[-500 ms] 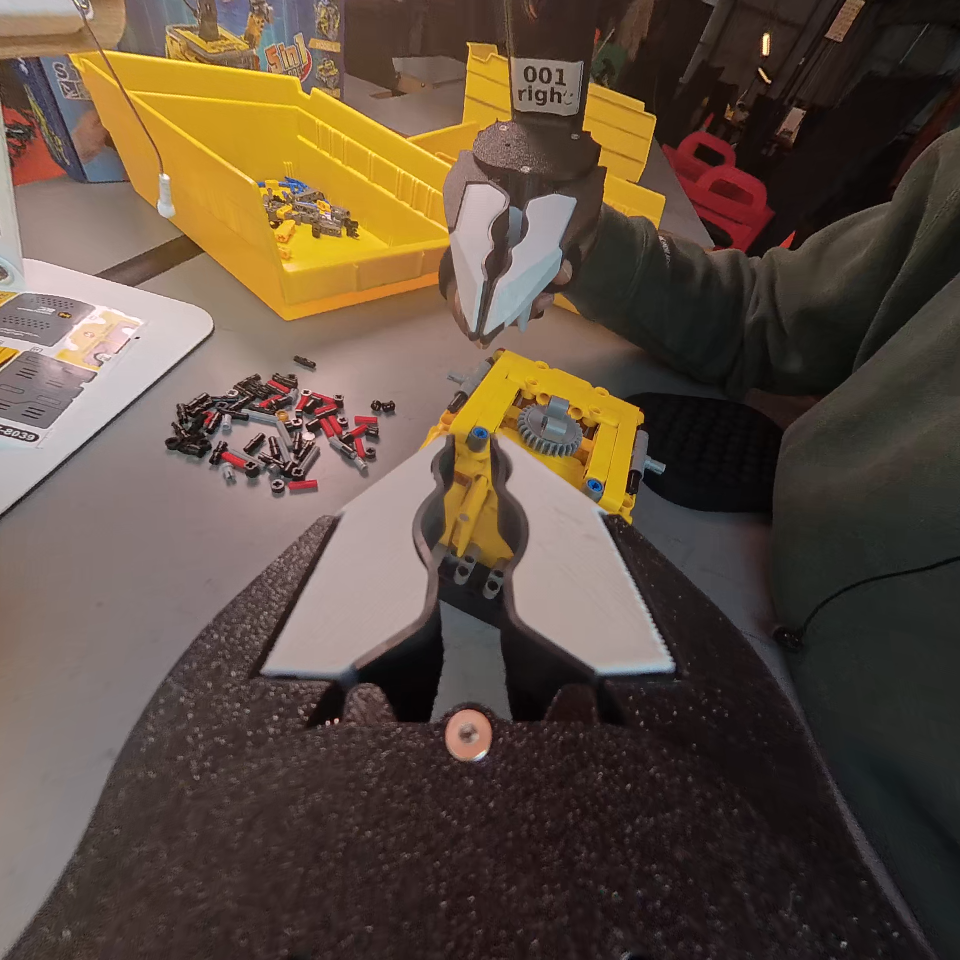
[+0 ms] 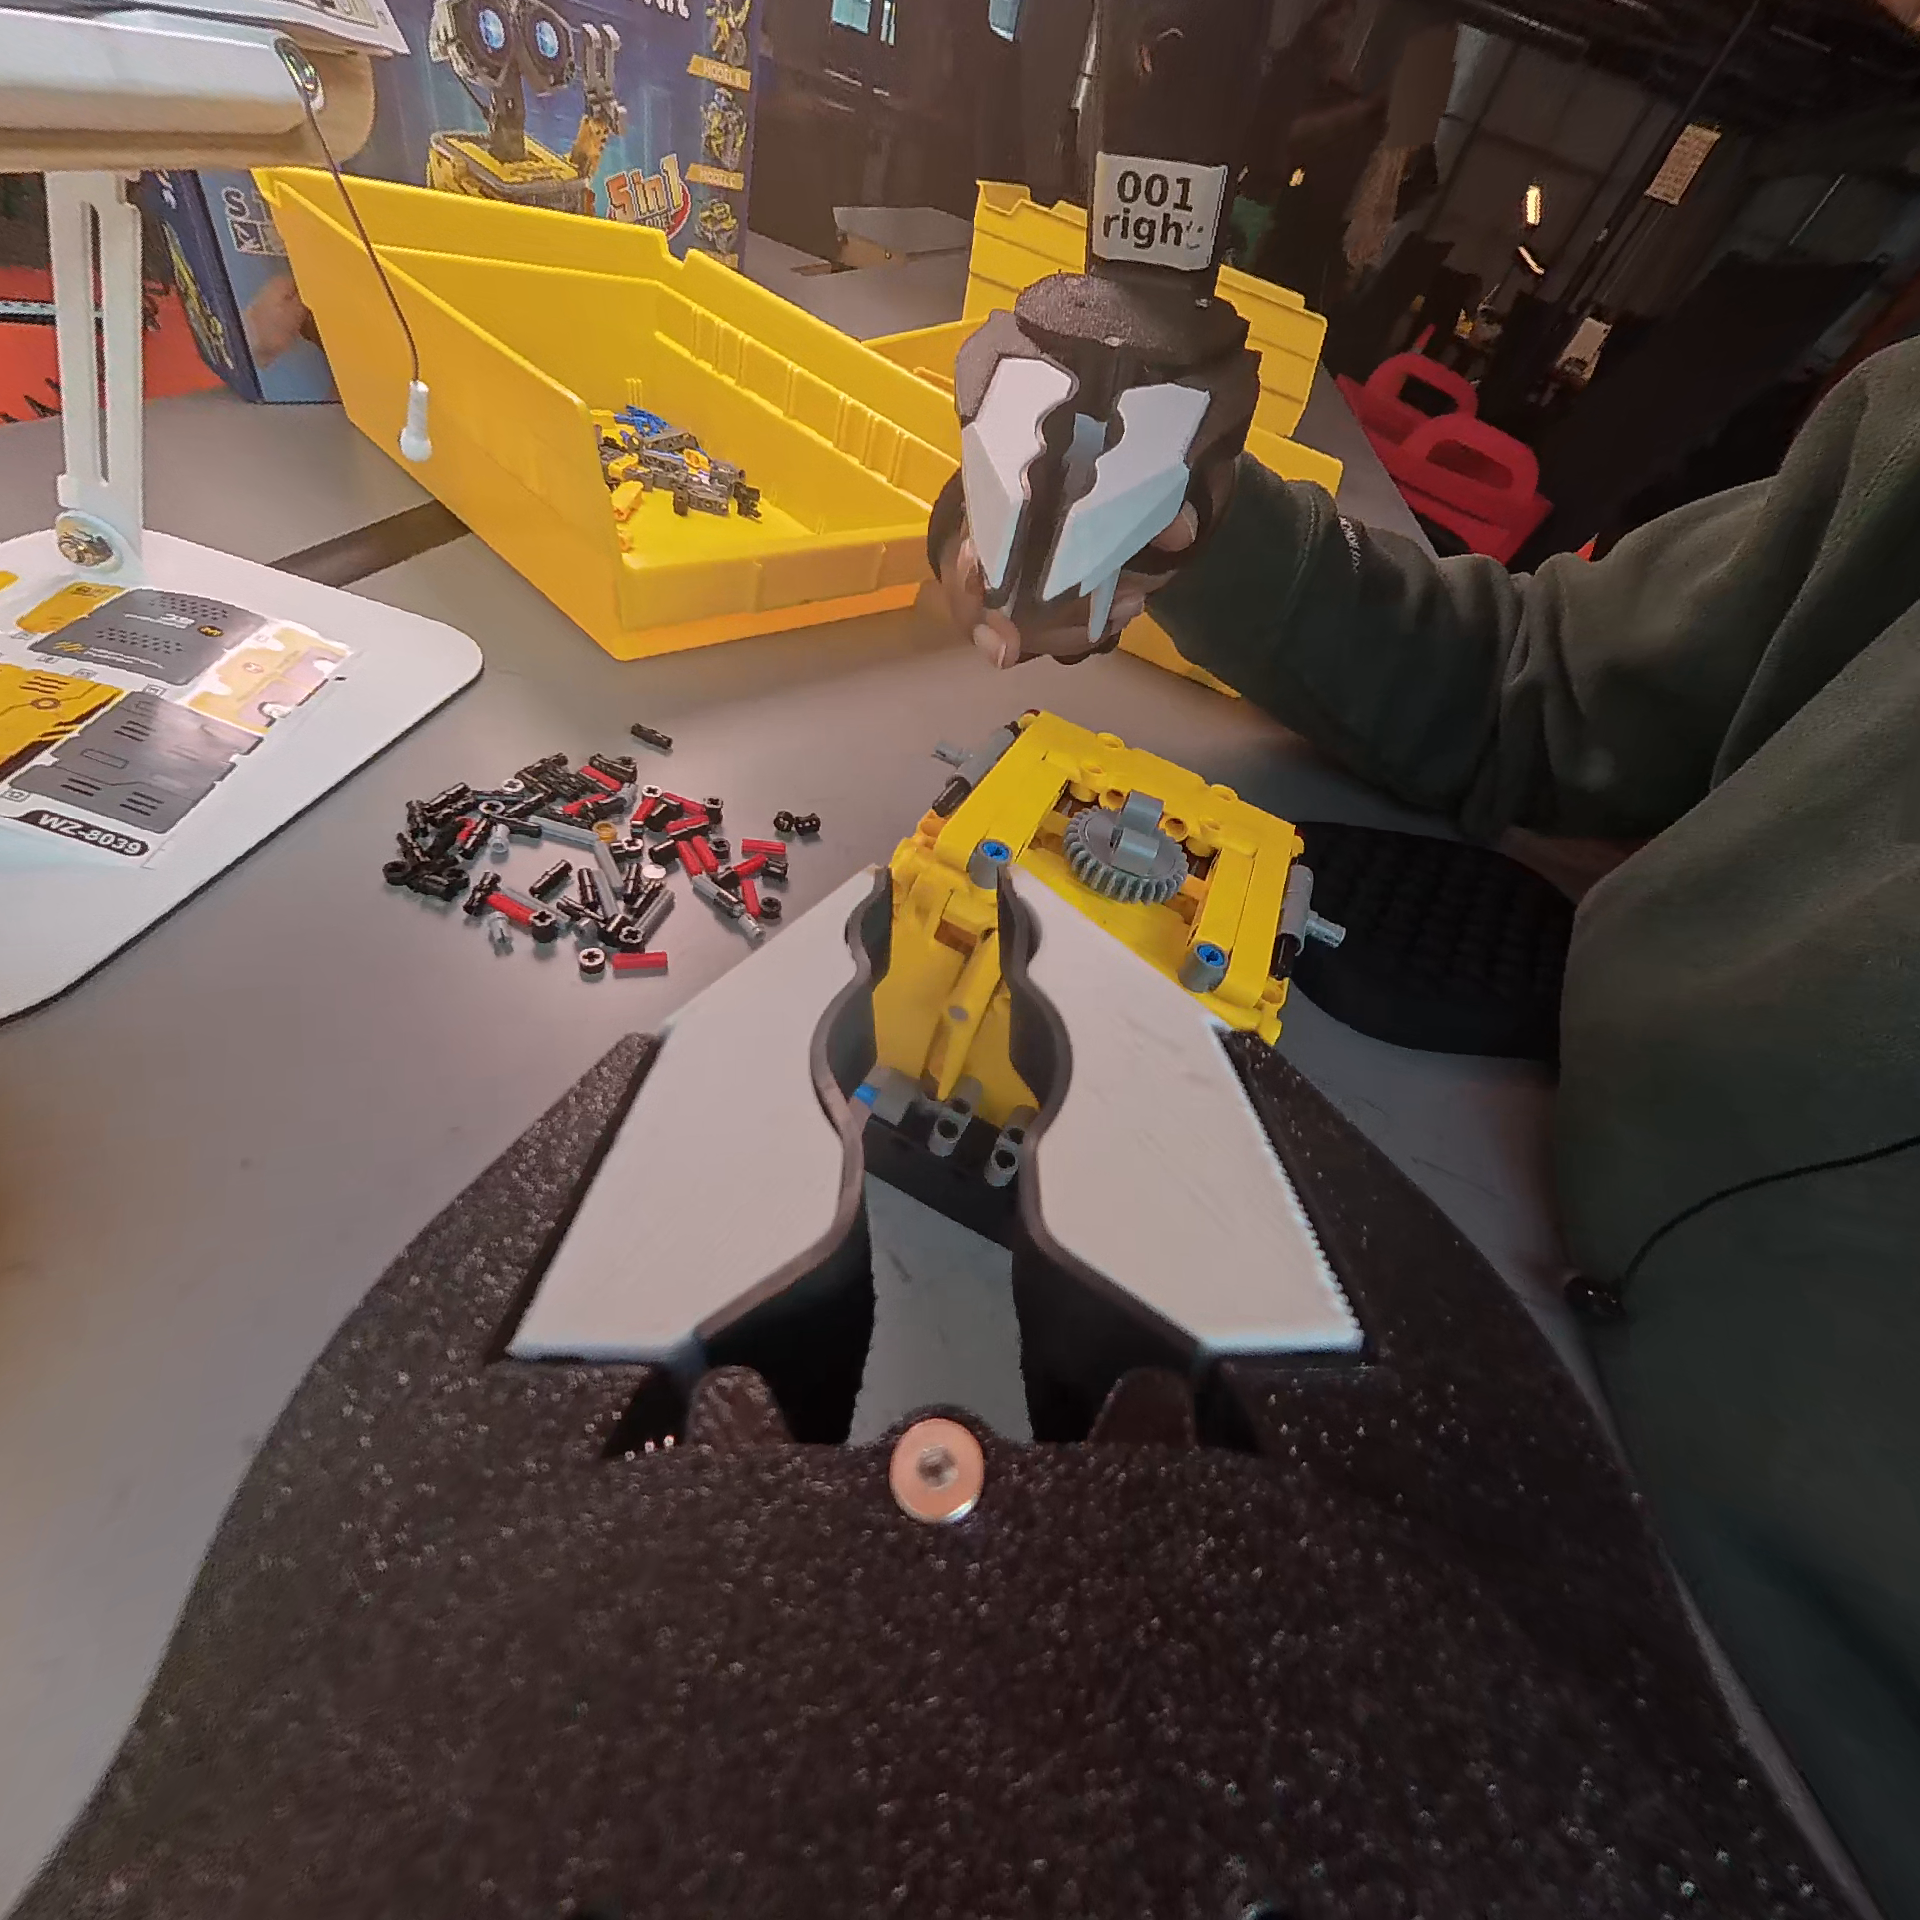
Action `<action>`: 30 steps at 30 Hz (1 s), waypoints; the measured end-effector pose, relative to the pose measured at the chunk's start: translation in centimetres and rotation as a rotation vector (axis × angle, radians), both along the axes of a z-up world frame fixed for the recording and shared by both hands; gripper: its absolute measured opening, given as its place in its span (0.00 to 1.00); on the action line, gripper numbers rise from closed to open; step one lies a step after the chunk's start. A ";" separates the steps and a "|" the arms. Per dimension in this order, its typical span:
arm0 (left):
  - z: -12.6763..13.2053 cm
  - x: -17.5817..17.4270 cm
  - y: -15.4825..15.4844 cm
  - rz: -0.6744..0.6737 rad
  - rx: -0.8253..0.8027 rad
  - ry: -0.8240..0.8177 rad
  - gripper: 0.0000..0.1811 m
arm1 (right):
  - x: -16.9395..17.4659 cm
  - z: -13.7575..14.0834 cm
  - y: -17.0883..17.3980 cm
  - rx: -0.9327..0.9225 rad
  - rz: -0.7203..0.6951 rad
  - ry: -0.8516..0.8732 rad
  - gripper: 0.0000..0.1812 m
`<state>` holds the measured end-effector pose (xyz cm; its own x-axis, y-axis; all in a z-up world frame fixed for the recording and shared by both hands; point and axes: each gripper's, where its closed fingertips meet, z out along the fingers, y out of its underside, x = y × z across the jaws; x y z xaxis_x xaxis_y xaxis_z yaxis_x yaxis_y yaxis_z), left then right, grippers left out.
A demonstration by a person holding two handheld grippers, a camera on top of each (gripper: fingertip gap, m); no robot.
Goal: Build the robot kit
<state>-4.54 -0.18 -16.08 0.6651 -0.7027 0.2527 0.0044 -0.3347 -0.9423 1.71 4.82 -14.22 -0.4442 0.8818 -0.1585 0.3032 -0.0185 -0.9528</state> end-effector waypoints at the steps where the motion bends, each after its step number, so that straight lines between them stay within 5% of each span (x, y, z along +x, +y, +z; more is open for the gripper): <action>1: 0.0 0.0 0.0 -0.001 0.001 0.001 0.11 | 0.0 0.0 0.0 0.002 0.000 0.001 0.04; 14: -0.6 0.4 -0.3 -0.036 -0.004 0.002 0.14 | 1.1 -1.2 -2.1 0.089 0.096 -0.063 0.12; 21: -1.1 1.1 -0.4 -0.045 0.000 0.023 0.14 | 1.4 -2.7 -4.1 0.188 0.140 -0.170 0.55; 24: -0.9 1.0 -0.4 -0.039 0.006 0.025 0.15 | 1.0 -3.6 -5.2 0.272 0.106 -0.222 0.63; 30: -0.1 0.9 -1.8 -0.080 -0.002 0.021 0.23 | 0.3 -5.3 -5.6 0.424 0.019 -0.229 0.58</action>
